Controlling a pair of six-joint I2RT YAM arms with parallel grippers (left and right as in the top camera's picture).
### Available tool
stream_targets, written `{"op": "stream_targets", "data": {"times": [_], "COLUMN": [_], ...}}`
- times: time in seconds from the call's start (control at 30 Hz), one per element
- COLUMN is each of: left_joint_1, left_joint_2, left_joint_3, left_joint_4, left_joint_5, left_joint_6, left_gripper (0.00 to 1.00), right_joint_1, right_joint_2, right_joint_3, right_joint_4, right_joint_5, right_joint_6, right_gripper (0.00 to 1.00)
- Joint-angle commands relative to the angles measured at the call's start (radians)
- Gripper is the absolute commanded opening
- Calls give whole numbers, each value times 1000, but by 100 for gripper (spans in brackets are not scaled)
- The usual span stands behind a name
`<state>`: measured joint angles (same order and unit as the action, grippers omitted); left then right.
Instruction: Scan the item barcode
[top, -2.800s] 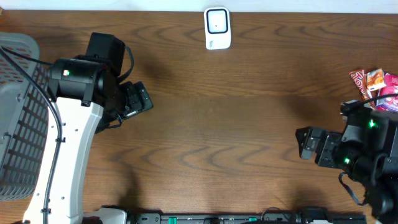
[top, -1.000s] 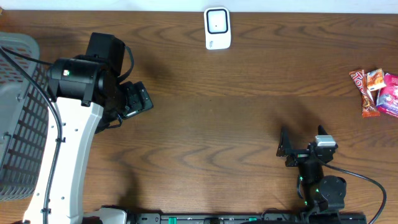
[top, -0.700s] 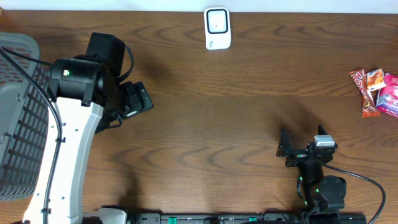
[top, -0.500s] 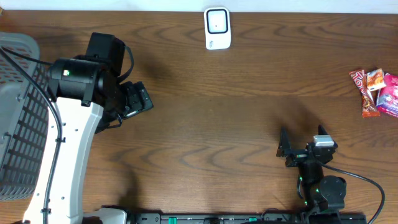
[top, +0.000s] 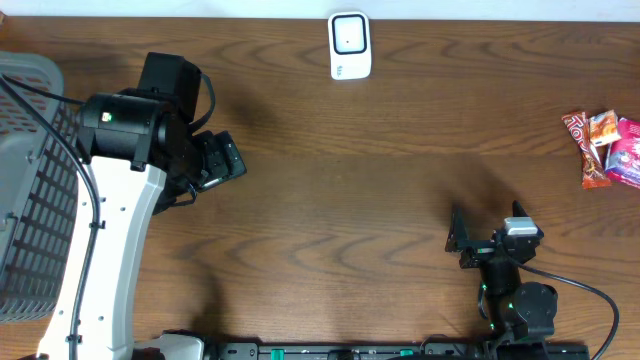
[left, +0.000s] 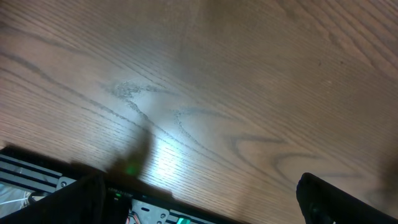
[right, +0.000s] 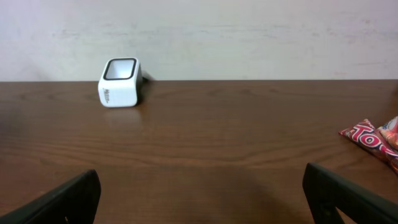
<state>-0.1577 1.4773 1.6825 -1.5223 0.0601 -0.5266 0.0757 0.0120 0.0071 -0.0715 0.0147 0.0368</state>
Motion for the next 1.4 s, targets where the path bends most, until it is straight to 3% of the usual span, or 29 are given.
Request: {"op": "stream_targets", "data": {"times": [0.0,1.37], "left_joint_1": [4,4], "left_joint_2": [6,6], "left_joint_3": [6,6], "left_joint_4": [-6,-6], "left_joint_5": [-17,-17], "left_joint_6": [2,2], "left_gripper": [98,98], "right_joint_1": [-5,-14], "right_joint_2": [-7,-7], "right_joint_3": [-2,-2], "right_joint_4": [-8,-4], "right_joint_5": [-5,-6], "right_joint_6": [-15,26], "right_gripper": [99,99]}}
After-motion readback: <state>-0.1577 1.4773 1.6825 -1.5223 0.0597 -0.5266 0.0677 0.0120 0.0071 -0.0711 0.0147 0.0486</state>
